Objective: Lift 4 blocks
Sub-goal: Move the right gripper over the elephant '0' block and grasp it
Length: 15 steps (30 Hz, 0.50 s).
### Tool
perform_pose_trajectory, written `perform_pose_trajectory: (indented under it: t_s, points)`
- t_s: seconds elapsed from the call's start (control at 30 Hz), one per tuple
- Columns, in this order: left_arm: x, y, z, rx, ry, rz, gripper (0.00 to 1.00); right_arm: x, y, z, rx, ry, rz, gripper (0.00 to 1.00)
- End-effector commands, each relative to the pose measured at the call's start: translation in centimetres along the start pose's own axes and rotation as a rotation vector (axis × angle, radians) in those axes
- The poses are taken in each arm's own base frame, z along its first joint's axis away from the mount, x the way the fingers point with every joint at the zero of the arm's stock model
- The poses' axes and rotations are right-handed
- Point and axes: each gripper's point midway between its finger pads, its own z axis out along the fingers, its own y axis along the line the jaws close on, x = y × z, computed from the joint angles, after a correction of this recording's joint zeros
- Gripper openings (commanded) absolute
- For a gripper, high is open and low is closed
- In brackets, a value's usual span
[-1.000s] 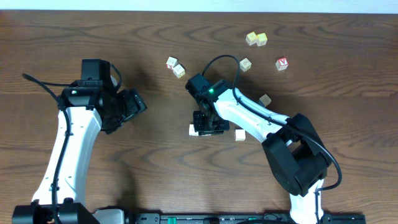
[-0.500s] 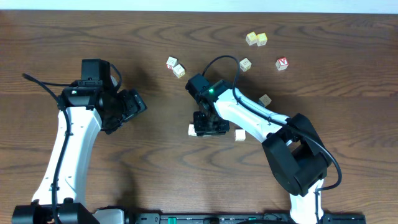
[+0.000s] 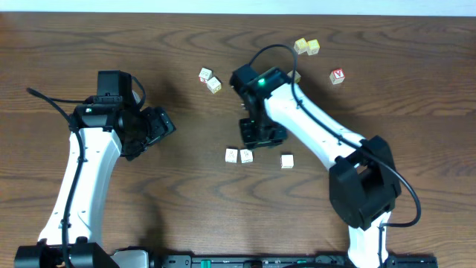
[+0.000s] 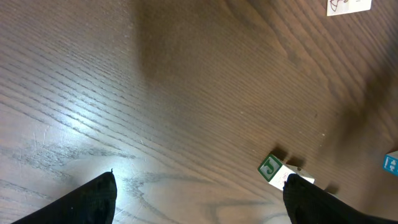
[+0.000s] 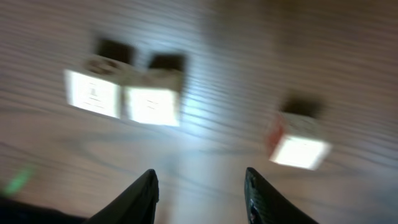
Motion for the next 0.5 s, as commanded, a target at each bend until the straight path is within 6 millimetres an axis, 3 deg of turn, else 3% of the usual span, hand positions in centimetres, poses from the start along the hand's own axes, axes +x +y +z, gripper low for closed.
perform_pose_trajectory:
  t_s: [0.0,0.13,0.33,0.47]
  points:
    - [0.1,0.2,0.1,-0.006,0.004,-0.006,0.86,-0.1,-4.2,-0.3,0.079,0.036,-0.010,0.45]
    - [0.1,0.2,0.1,-0.006,0.004,-0.006,0.86,1.5,-6.6,0.1,0.094,0.127,0.053,0.48]
    - [0.1,0.2,0.1,-0.006,0.003,-0.005,0.86,3.5,-7.3,1.7,0.123,0.204,0.068,0.54]
    - [0.1,0.2,0.1,-0.006,0.003,-0.006,0.86,3.6,-7.5,3.3,0.132,0.196,0.118,0.55]
